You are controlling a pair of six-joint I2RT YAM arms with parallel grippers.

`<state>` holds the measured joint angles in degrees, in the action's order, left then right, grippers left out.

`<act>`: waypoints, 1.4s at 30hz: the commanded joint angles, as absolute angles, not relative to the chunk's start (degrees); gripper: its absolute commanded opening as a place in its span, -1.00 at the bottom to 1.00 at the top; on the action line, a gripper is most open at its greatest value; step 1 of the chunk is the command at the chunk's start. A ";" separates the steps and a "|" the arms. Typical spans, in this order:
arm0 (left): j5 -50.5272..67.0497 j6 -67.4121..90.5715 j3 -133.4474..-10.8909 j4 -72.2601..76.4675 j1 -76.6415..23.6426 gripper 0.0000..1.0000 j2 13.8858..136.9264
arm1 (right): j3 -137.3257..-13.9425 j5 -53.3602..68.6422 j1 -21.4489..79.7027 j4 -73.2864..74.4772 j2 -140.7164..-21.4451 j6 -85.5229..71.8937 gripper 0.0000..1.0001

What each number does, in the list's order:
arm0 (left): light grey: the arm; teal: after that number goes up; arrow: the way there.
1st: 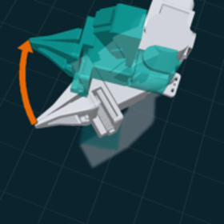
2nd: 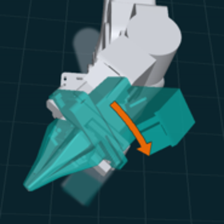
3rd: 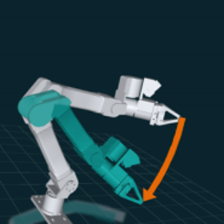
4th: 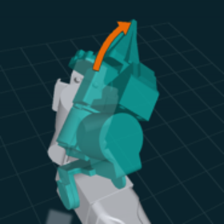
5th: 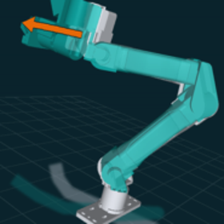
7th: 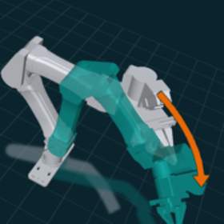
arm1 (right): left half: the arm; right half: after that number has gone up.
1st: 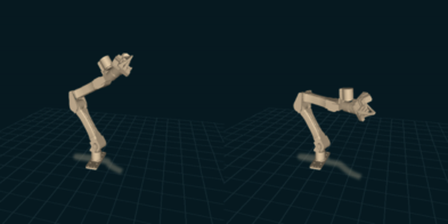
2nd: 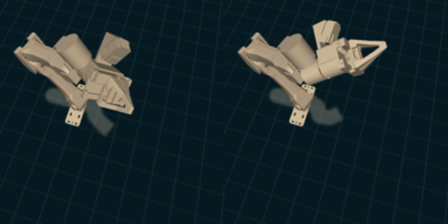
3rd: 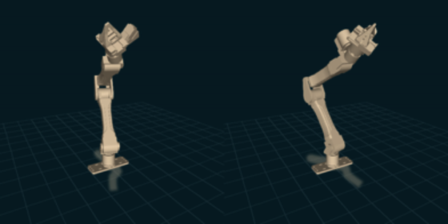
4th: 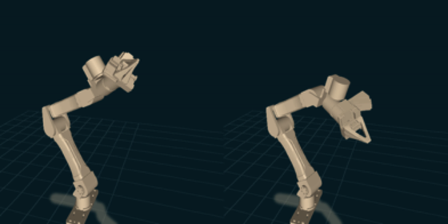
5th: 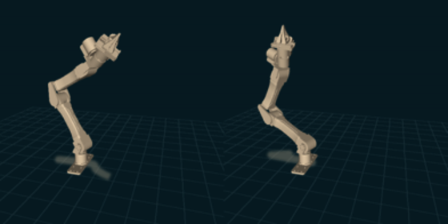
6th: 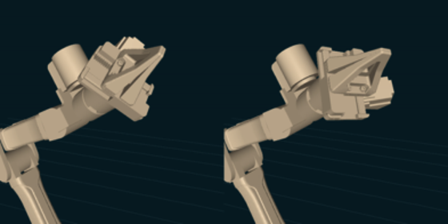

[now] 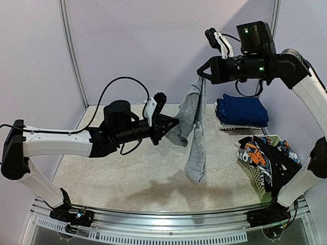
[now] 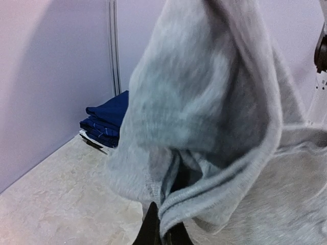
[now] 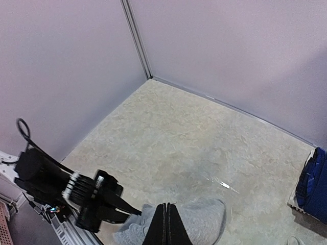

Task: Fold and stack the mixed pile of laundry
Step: Pass from the right arm to the left, then pass from the left arm to the right

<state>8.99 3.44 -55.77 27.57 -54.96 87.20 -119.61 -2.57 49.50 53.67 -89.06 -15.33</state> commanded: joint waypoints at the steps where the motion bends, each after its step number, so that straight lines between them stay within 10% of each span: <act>1: 6.43 1.75 -55.80 18.54 -54.98 -1.00 79.96 | -112.45 -6.54 49.92 49.10 -85.93 -14.97 -1.00; 29: -28.59 8.75 -55.15 -15.27 -53.90 -1.00 62.70 | -85.85 6.97 46.12 24.00 -93.91 -18.28 -0.87; 42: -23.37 16.36 -50.73 -16.85 -41.58 -1.00 65.87 | -86.68 20.43 48.98 17.59 -107.15 -19.24 -0.33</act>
<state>-24.62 14.48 -49.63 -16.93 -42.02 68.45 -87.94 15.49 46.59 23.49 -108.29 -19.33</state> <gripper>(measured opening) 0.024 0.295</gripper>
